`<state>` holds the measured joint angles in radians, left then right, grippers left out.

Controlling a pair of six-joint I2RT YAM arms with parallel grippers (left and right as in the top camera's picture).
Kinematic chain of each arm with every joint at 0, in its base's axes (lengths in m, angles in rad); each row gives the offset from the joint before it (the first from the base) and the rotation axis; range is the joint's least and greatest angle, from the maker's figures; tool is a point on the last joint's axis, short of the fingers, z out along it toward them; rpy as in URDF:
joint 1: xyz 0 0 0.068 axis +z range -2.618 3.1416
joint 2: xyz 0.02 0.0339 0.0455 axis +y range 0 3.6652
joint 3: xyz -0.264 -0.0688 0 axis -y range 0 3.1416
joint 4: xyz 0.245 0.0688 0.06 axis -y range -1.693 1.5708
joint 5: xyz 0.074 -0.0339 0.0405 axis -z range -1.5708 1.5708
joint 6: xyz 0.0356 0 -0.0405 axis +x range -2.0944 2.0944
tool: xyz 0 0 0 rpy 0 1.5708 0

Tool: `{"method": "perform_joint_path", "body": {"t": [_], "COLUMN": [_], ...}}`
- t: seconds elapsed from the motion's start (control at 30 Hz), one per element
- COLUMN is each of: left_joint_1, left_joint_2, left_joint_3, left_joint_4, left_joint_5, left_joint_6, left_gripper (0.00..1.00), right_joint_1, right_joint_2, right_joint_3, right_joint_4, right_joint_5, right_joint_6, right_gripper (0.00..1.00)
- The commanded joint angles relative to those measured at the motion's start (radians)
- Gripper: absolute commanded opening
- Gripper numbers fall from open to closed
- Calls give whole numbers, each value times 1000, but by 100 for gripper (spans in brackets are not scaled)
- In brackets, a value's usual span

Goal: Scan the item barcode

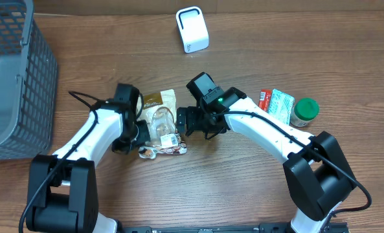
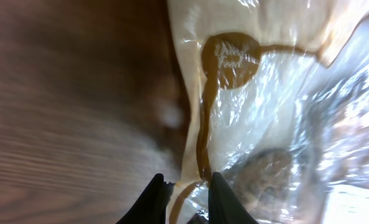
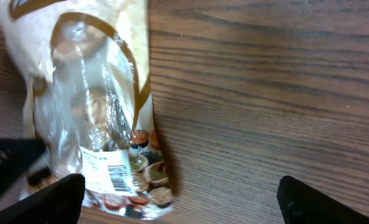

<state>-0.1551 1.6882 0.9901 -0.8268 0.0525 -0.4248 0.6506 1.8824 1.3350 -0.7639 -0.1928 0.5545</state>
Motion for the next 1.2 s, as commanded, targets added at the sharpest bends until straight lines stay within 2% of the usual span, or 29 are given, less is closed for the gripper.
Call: {"method": "perform_joint_path", "body": {"t": [0.0,0.17,0.5,0.6,0.77,1.07,1.17], "left_joint_1": [6,3,3,3,3,2,2], "left_joint_2": [0,7,121,186,215,214,214], "left_joint_3": [95,94,77,77,77,97,110], "left_joint_4": [6,101,259,297,361,397,396], "left_joint_5": [-98,-192,-173,-96,71,407,475], "left_joint_6": [-16,-17,-18,-9,92,394,450], "left_gripper": [15,7,6,5,7,11,13], "right_joint_1": [8,8,8,8,-11,-80,-98], "right_joint_2": [-4,-4,-4,-4,-4,-4,-4], "right_joint_3": [-6,-6,-6,-6,-6,-6,-6], "right_joint_4": [12,15,23,18,11,-15,-35], "right_joint_5": [14,14,18,21,29,27,27], "right_joint_6": [8,7,7,-5,-4,-5,-5], "right_gripper": [100,100,100,100,100,100,100]}}
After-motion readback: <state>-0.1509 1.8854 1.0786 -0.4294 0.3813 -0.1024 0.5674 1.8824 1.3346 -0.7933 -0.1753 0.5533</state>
